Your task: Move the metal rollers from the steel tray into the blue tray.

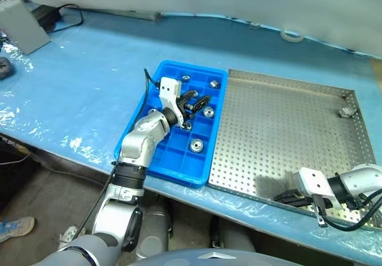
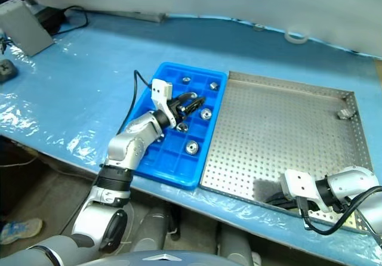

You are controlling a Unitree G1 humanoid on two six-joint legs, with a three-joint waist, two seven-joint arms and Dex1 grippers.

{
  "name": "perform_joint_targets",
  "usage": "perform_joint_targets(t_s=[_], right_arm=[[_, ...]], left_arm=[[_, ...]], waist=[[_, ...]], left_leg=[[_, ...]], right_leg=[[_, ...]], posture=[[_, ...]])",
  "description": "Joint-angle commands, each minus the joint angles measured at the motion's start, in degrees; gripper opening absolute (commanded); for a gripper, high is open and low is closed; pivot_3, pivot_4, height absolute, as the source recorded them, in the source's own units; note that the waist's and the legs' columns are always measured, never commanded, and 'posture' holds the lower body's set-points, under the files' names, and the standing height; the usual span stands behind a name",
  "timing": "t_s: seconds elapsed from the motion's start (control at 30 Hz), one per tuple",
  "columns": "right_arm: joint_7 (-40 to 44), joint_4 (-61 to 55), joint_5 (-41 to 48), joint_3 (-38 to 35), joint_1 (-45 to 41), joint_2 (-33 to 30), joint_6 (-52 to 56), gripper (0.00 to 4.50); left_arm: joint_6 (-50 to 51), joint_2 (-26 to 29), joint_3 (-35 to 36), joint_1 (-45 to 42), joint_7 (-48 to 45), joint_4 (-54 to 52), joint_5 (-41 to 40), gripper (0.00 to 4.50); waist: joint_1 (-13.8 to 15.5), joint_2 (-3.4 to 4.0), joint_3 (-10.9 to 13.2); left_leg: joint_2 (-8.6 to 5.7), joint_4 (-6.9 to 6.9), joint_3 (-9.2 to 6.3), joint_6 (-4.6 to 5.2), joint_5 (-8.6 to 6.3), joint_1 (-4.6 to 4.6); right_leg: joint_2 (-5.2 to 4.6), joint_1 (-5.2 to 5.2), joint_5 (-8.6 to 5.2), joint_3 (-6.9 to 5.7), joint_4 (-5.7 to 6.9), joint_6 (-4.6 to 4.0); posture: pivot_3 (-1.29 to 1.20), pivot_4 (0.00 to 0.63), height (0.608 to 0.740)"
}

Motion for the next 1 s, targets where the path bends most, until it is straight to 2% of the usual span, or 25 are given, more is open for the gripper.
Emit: perform_joint_targets(t_s=[0.03, 0.27, 0.43, 0.63, 0.83, 0.93, 1.0], right_arm=[[3.6, 2.0, -0.6, 4.3, 1.3, 2.3, -0.8, 0.05], [5.7, 2.0, 3.1, 1.5, 3.4, 2.7, 0.0, 0.05], [0.4, 7.1, 1.1, -1.1, -1.3, 6.5, -3.1, 0.05], [-2.3, 19.8, -0.5, -0.7, -23.2, 12.1, 0.4, 0.05], [-3.8, 31.7, -3.0, -0.7, -36.9, 14.2, 0.6, 0.05], [-10.8, 4.6, 2.9, -1.9, -38.1, 11.9, 22.8, 0.05], [-14.5, -3.4, 4.1, -3.1, -37.6, 12.2, 29.7, 0.05]], left_arm=[[-0.8, -0.1, -0.2, -0.7, -0.4, -1.0, -0.4, 3.33], [-0.9, -0.1, -0.2, -1.0, -0.7, -0.5, -0.4, 3.33], [-0.9, -0.2, -0.3, -1.1, -0.8, -0.3, -0.4, 3.33], [-1.0, -0.1, -0.4, -1.3, -1.0, 0.0, -0.4, 3.33], [-1.4, -0.3, -0.6, -1.9, -1.3, 0.7, -0.3, 3.33], [-1.6, -0.3, -0.7, -2.4, -1.5, 1.3, -0.2, 3.33], [-1.7, -0.3, -0.7, -2.7, -1.7, 1.6, -0.2, 3.33]], waist=[[-0.1, -0.12, -0.1], [-0.4, -0.15, -0.3], [-1.3, -0.15, -0.3], [-5.9, -0.01, -0.3], [-6.1, 0.03, -0.3], [-6.0, 0.35, -0.1], [-6.1, 0.46, -0.1]], left_leg=[[0.00, 0.02, -0.05, -0.01, 0.01, -0.12], [-0.13, 0.37, -0.39, -0.07, 0.05, -0.28], [-0.14, 0.63, -0.97, -0.07, 0.05, -0.25], [-0.25, 1.12, -1.10, 0.25, 0.40, -0.20], [-0.23, 0.88, -1.08, 0.37, 1.27, 0.32], [-0.26, 0.83, -1.07, 0.41, 1.37, 0.41], [-0.28, 0.76, -1.07, 0.45, 1.40, 0.37]], right_leg=[[0.00, -0.01, -0.07, -0.02, 0.00, 0.04], [-0.10, 0.40, -0.36, -0.12, -0.14, 0.56], [-0.08, 0.86, -0.42, -0.42, -0.18, 0.60], [-0.17, 1.07, -0.33, -0.44, -0.06, 0.41], [-0.17, 1.51, 0.14, -0.48, -0.10, -0.10], [-0.18, 1.63, 0.17, -0.48, -0.12, -0.14], [-0.19, 1.53, 0.24, -0.41, -0.14, -0.04]], posture=[[-0.14, 0.150, 0.740], [-0.14, 0.150, 0.740], [-0.15, 0.150, 0.740], [-0.15, 0.150, 0.740], [-0.16, 0.150, 0.740], [-0.16, 0.150, 0.740], [-0.16, 0.150, 0.740]])
